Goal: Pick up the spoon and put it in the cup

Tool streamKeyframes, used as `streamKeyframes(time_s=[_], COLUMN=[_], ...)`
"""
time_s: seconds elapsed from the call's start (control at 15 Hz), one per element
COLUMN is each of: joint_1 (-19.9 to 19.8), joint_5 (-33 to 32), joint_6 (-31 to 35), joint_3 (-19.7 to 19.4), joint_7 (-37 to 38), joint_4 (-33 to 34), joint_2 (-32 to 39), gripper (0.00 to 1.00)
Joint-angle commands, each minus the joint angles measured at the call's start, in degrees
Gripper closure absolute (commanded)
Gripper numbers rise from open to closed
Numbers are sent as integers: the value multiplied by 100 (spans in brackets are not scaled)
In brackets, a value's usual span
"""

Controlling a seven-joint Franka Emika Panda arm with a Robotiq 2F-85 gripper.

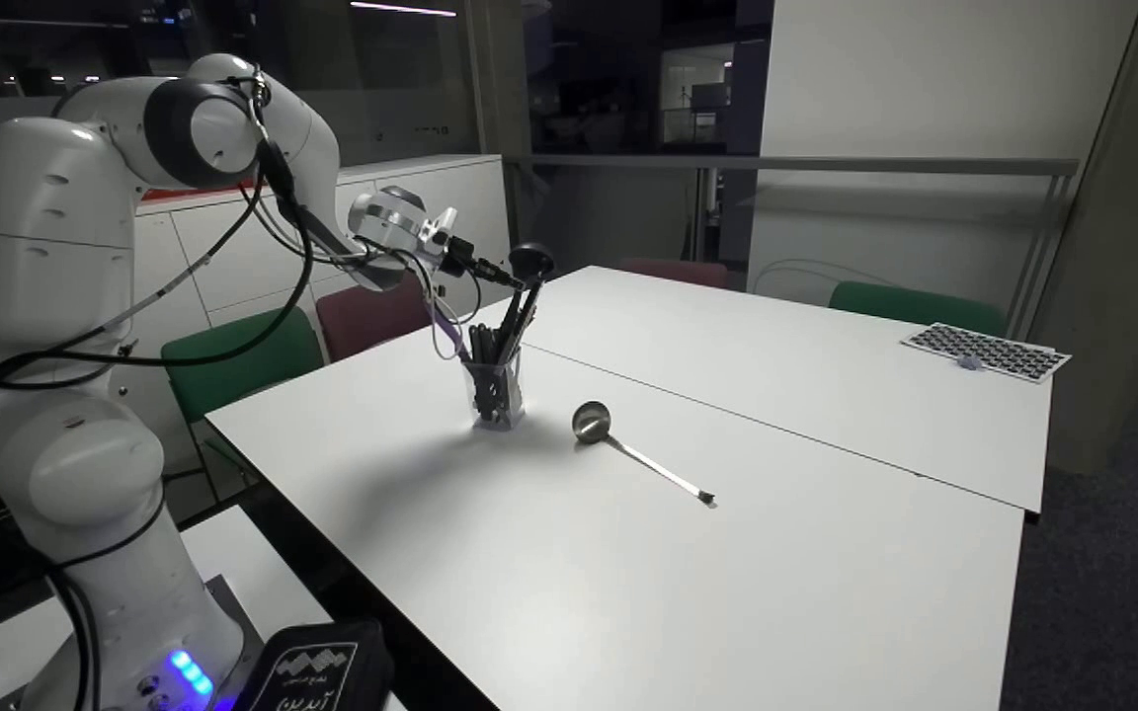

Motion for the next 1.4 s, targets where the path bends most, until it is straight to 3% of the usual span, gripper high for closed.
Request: streamKeyframes(time_s=[0.0, 0.53, 1.33], joint_1=[76, 566, 284], joint_5=[75, 616, 1641], joint_6=[82, -164, 37], joint_3=[48, 515, 305], joint_7=[-65, -16, 417], joint_4=[-62, -339, -995], joint_2=[-134, -870, -2026], gripper=[60, 2, 0])
